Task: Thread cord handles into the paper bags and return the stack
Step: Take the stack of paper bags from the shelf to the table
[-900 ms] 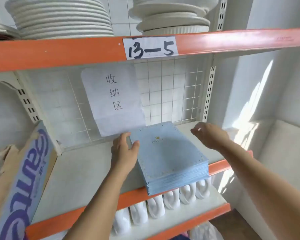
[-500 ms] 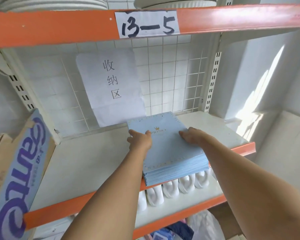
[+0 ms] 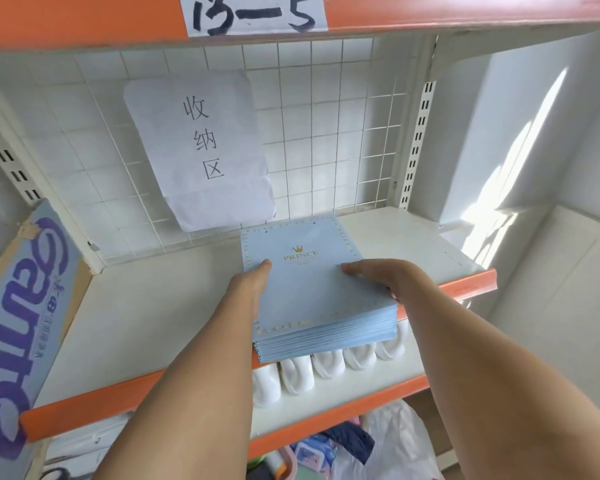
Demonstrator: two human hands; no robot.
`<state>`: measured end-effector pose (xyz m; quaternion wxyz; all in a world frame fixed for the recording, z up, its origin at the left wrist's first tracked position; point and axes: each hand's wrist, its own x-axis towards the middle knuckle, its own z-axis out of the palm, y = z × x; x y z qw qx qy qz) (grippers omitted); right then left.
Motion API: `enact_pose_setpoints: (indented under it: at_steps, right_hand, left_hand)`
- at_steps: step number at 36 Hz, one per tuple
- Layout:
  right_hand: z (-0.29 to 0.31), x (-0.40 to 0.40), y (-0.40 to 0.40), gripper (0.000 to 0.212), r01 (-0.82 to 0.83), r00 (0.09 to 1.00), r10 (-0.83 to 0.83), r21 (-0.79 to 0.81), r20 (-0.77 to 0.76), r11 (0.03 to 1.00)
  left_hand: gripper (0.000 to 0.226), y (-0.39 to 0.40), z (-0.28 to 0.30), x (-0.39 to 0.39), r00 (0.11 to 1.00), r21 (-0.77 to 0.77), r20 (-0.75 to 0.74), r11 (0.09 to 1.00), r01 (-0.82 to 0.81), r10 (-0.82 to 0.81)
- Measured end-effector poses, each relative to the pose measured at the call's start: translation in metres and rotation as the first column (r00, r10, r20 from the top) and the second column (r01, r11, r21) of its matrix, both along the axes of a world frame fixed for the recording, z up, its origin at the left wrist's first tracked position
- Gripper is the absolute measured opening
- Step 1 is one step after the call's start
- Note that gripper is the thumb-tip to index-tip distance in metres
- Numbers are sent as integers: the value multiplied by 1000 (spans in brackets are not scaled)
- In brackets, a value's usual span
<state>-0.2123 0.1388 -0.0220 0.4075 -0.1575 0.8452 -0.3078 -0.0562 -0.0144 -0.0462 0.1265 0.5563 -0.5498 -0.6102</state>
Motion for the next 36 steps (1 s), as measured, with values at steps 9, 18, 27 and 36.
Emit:
enact_pose_setpoints:
  at_steps: [9, 18, 27, 36]
  right_hand:
    - [3, 0, 13, 28, 41, 995, -37, -45, 89, 998]
    - [2, 3, 42, 37, 353, 934, -323, -255, 153, 900]
    - [-19, 30, 107, 49, 634, 745, -660, -410, 96, 656]
    - [-50, 91, 209, 53, 844, 422, -900, -317, -107, 433]
  left_hand:
    - [83, 12, -1, 0, 998, 62, 9, 996, 57, -57]
    - [77, 38, 6, -19, 996, -132, -92, 991, 8, -20]
    - [60, 85, -4, -35, 947, -193, -191, 956, 220, -257]
    - [42, 171, -27, -46, 776, -264, -164, 785, 561, -609]
